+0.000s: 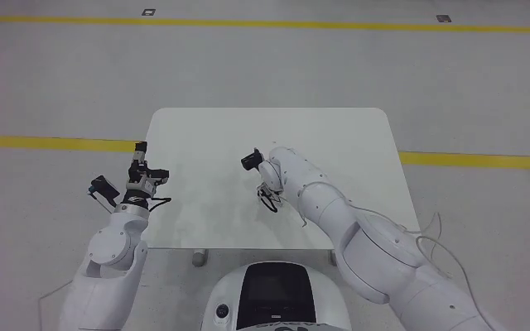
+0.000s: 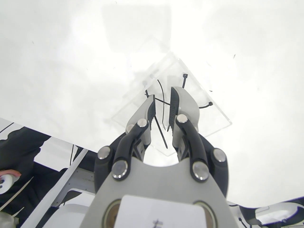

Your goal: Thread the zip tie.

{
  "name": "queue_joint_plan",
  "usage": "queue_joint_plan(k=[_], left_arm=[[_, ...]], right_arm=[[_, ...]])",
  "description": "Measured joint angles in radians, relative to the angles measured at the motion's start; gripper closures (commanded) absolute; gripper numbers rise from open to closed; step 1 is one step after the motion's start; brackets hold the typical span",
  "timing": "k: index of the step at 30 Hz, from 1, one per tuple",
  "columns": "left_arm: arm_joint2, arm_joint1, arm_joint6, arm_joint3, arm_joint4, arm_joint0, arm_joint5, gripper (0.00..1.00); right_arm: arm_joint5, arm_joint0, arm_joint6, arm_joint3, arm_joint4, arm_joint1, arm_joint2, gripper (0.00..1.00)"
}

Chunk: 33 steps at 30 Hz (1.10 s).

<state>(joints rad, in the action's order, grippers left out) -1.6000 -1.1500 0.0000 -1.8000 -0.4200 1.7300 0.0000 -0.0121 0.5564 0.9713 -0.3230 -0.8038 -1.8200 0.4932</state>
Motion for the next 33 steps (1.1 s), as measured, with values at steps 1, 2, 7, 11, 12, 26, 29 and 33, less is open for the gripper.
queue_joint_plan(k=[1,2,7,11,12,26,29,33], left_arm=[[0.0,0.0,0.0,0.0,0.0,0.0,0.0,0.0],[0.0,0.0,0.0,0.0,0.0,0.0,0.0,0.0],[0.0,0.0,0.0,0.0,0.0,0.0,0.0,0.0],[0.0,0.0,0.0,0.0,0.0,0.0,0.0,0.0],[0.0,0.0,0.0,0.0,0.0,0.0,0.0,0.0],[0.0,0.0,0.0,0.0,0.0,0.0,0.0,0.0],[0.0,0.0,0.0,0.0,0.0,0.0,0.0,0.0],[0.0,0.0,0.0,0.0,0.0,0.0,0.0,0.0]], right_arm=[[-0.002,-0.001,0.001,0.005,-0.001,-0.002,0.0,0.84],[-0.004,-0.002,0.001,0.01,-0.002,-0.005,0.0,0.84],[-0.016,-0.01,0.009,0.035,-0.003,-0.017,0.002,0.82],[-0.02,-0.015,0.023,0.054,-0.001,-0.025,0.005,0.8],[-0.02,-0.018,0.029,0.06,0.0,-0.027,0.005,0.79],[-0.032,-0.026,0.009,0.089,-0.011,-0.046,0.013,0.82],[-0.032,-0.026,0.01,0.095,-0.015,-0.05,0.014,0.82],[-0.032,-0.027,0.013,0.106,-0.018,-0.053,0.016,0.81]])
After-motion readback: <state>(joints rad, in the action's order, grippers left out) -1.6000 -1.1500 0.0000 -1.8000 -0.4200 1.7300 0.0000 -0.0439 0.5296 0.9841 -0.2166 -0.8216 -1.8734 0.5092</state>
